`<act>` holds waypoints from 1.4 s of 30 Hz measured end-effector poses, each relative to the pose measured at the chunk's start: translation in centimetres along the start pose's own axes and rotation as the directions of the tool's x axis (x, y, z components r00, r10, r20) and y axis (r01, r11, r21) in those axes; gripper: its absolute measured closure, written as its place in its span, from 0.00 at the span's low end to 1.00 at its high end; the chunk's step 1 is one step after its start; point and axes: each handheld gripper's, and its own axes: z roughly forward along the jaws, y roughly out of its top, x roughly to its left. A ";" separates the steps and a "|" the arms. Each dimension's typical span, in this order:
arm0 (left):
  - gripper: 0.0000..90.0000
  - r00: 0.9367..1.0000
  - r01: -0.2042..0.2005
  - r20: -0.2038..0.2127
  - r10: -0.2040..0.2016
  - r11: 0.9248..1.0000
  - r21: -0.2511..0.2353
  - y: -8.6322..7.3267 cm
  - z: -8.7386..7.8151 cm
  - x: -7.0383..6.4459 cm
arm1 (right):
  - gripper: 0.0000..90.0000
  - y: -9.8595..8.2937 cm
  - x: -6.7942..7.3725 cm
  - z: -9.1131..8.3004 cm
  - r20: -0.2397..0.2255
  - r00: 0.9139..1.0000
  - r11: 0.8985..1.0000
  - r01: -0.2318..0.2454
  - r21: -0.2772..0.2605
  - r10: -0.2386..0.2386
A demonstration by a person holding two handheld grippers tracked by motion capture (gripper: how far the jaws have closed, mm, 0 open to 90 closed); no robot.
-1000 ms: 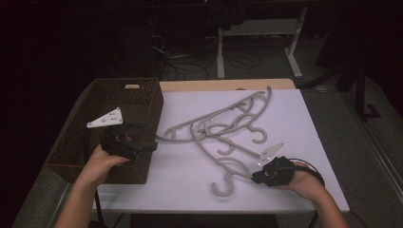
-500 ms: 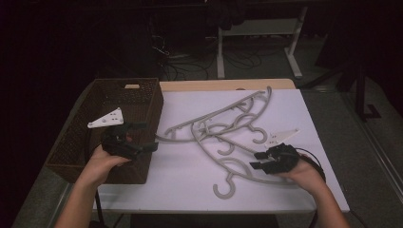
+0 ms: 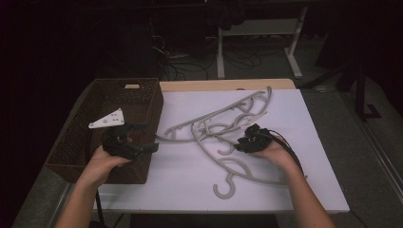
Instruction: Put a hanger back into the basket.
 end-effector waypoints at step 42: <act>0.00 1.000 0.006 -0.001 -0.006 1.000 -0.006 -0.1 -0.2 0.0 | 0.71 9.5 3.9 5.1 -0.122 0.926 0.933 0.359 0.000 -0.356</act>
